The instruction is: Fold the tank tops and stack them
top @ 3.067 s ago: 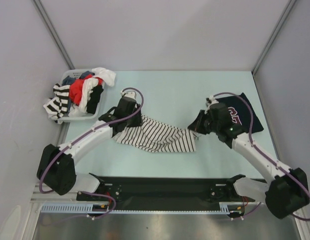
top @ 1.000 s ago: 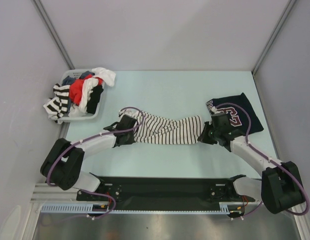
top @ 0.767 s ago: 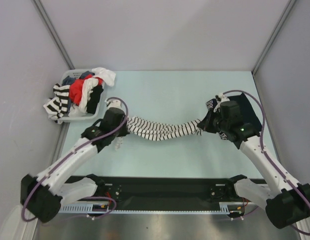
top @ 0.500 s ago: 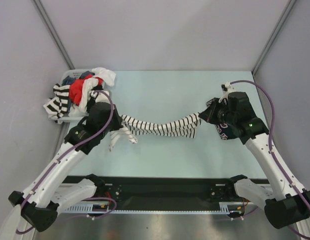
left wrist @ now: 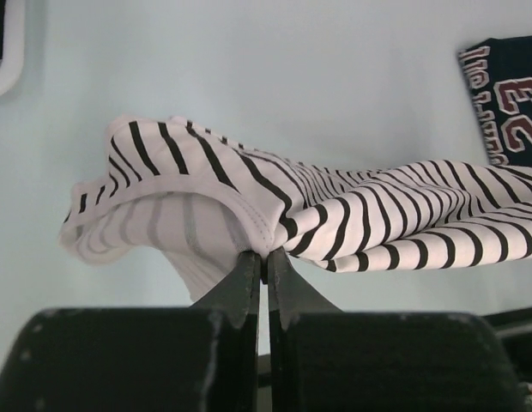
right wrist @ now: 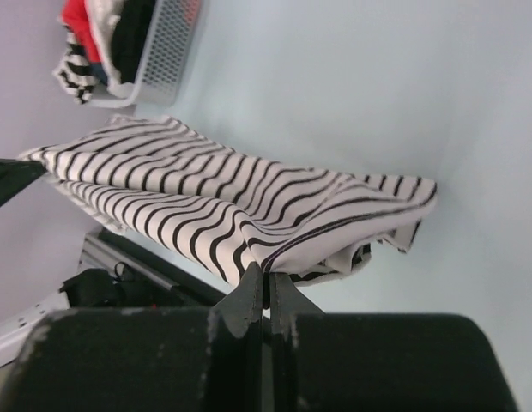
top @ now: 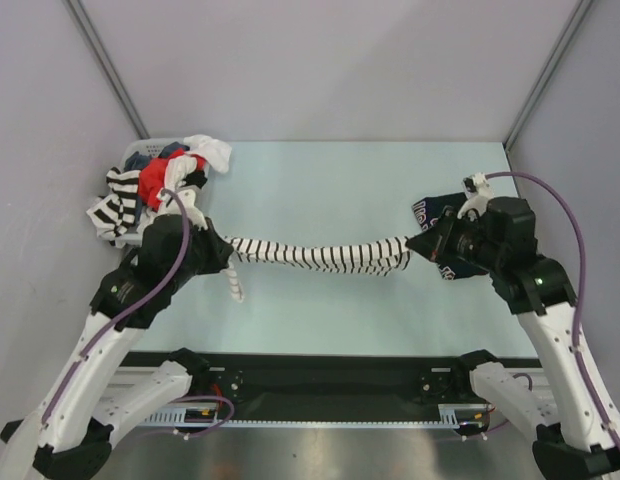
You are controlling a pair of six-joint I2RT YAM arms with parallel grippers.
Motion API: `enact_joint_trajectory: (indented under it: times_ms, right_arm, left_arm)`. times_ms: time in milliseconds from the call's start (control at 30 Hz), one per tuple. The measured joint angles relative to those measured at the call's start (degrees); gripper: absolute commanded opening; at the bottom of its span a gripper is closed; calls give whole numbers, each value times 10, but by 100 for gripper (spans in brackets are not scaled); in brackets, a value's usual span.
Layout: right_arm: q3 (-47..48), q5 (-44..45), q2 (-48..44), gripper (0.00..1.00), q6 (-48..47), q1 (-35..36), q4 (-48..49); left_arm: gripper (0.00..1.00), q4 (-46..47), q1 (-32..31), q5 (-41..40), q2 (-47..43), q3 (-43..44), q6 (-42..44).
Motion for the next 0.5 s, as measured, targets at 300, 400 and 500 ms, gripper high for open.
enact_joint_trajectory:
  times_ms: [300,400,500]
  right_arm:
    - [108,-18,-71,2,7,6,-64]
    - [116,-17,-45,2,6,6,-61]
    - [110,-17,21,2,7,-4,-37]
  left_arm:
    - [0,-14,1,117,-23,0,5]
    - [0,-6,5,157,23,-1,8]
    - [1,23,29,191,82,-5,9]
